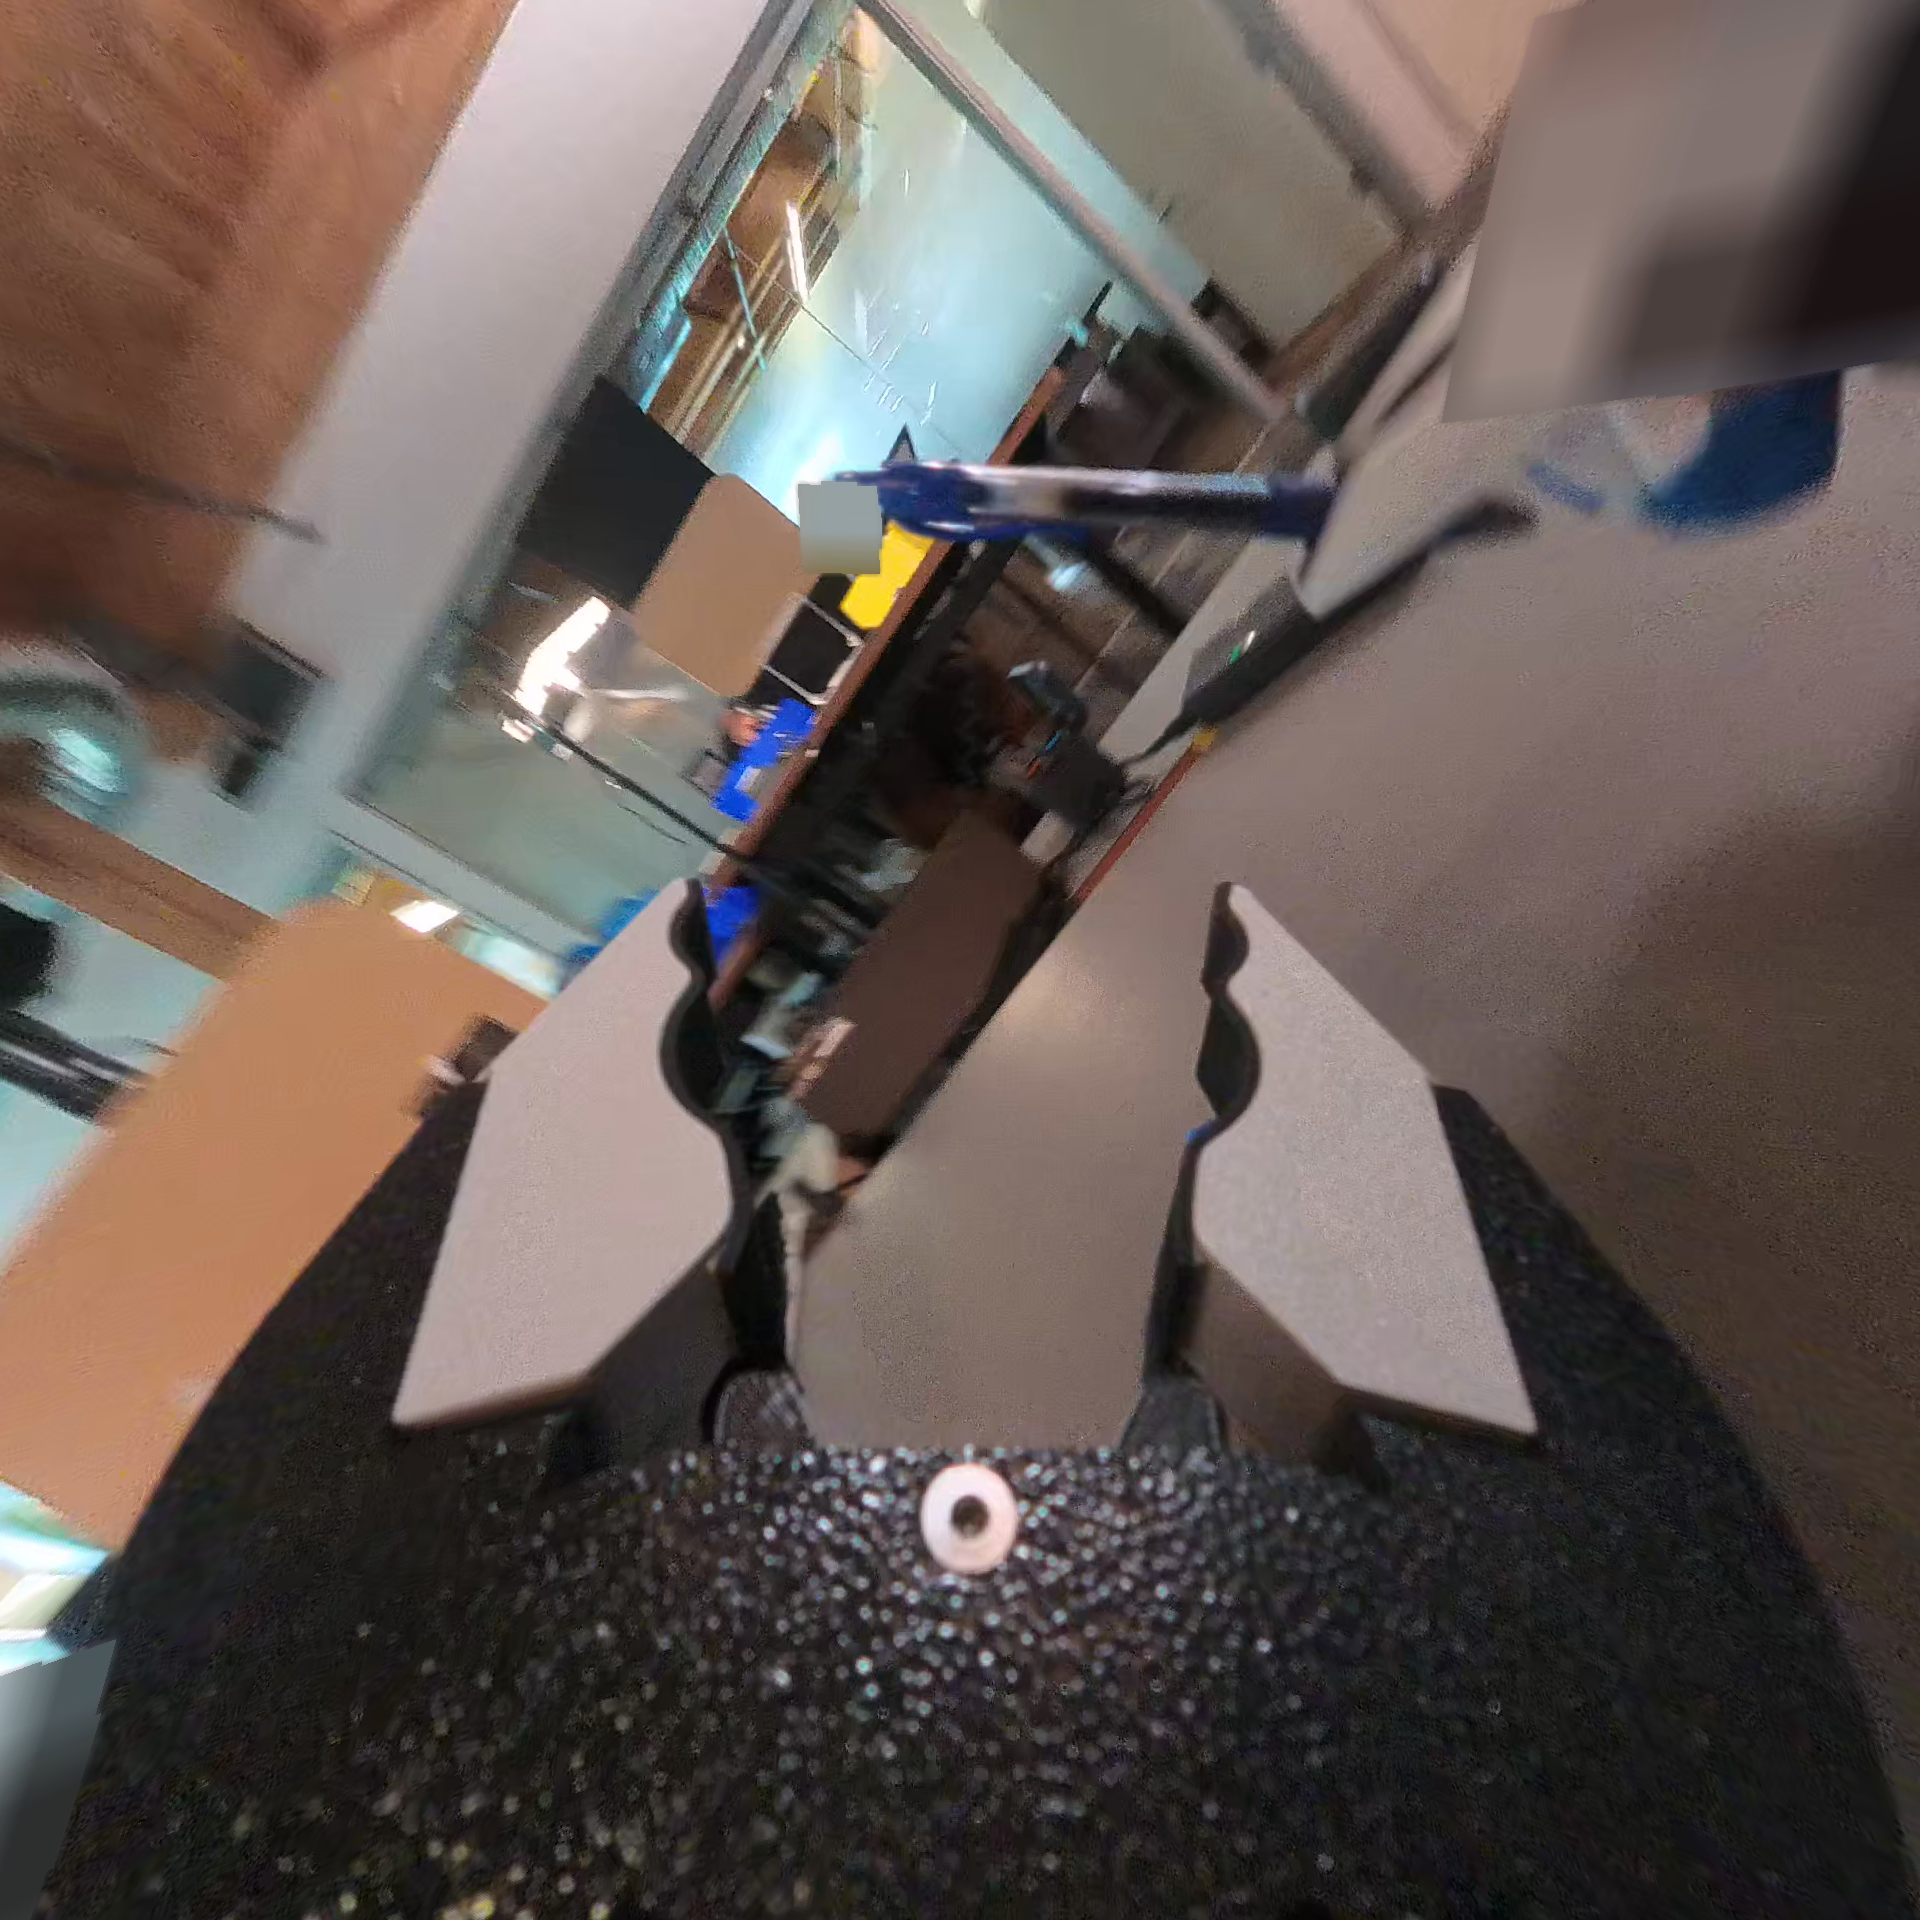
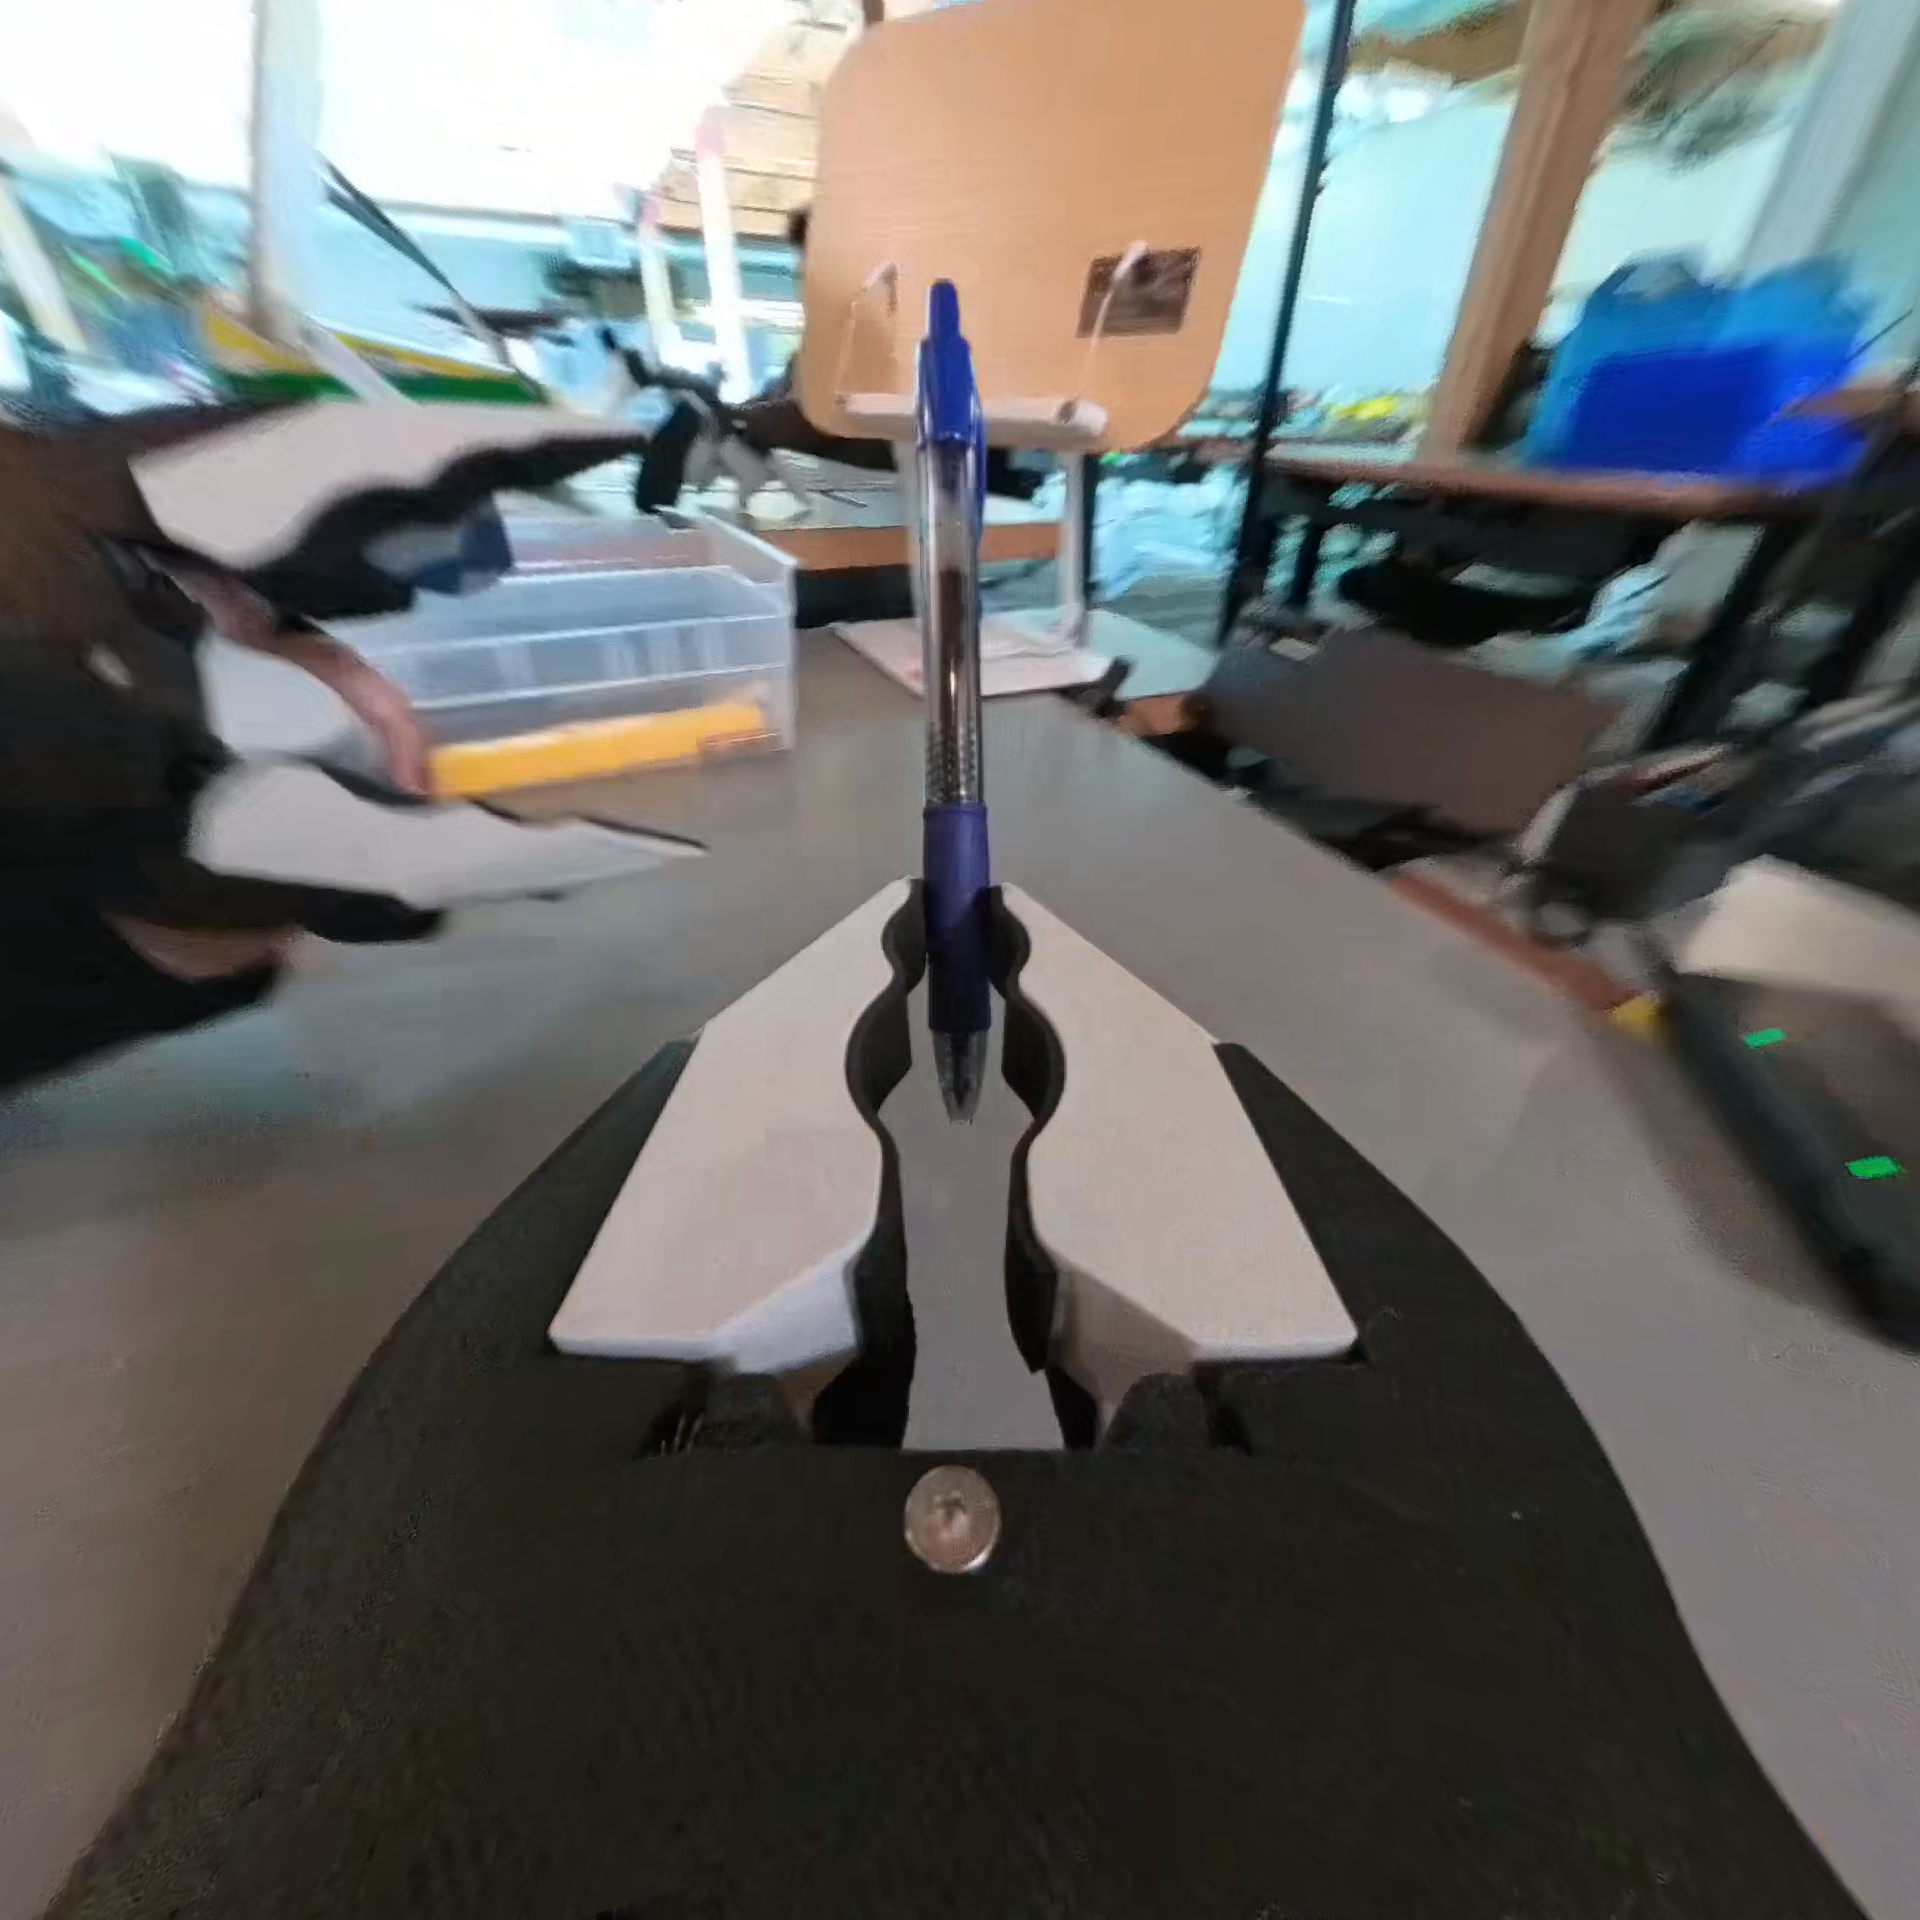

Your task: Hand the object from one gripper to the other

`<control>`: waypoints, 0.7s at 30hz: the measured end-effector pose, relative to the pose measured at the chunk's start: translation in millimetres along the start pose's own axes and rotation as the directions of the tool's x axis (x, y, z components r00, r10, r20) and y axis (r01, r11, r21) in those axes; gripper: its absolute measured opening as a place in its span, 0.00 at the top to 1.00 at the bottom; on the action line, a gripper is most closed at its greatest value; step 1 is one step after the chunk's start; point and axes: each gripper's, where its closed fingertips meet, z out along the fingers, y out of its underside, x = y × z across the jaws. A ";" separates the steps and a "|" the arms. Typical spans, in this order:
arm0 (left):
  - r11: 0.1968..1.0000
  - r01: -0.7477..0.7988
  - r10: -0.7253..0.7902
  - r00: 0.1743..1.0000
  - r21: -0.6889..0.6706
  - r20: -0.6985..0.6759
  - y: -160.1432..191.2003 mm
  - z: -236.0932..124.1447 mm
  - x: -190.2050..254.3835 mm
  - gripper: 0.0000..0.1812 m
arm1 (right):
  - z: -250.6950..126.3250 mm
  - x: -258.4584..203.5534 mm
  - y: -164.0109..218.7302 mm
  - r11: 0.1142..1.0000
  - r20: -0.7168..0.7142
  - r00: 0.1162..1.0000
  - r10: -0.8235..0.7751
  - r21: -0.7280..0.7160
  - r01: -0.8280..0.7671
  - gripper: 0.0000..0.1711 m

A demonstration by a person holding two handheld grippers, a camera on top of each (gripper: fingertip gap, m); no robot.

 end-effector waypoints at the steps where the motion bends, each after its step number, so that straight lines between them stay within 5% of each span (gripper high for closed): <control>1: 0.992 -0.123 0.123 0.992 -0.028 0.010 3.5 2.2 7.8 0.49 | 0.7 -2.8 4.9 0.997 0.056 0.996 0.076 -0.025 -0.074 0.95; 8: 0.693 -0.721 0.721 0.693 -0.001 0.029 -6.5 22.5 52.1 0.56 | -8.2 -50.9 40.4 0.907 0.387 0.849 0.360 -0.357 -0.223 0.95; 11: 0.656 -0.754 0.754 0.657 0.036 0.016 -7.7 23.9 63.1 0.75 | -13.4 -59.8 40.4 0.884 0.434 0.795 0.423 -0.392 -0.256 0.94; 13: 0.669 -0.742 0.743 0.668 0.034 -0.047 -1.3 23.0 67.9 0.97 | -13.7 -57.0 35.7 0.886 0.439 0.787 0.433 -0.367 -0.282 0.94; 17: 0.784 -0.616 0.605 0.785 -0.071 -0.130 23.1 26.7 57.8 0.98 | -13.1 -33.7 2.3 0.931 0.419 0.833 0.362 -0.115 -0.347 0.76; 21: 0.975 -0.168 0.139 0.972 -0.147 -0.191 33.7 25.4 44.2 0.98 | -19.1 -2.9 -22.4 0.976 0.221 0.966 0.135 0.138 -0.168 0.72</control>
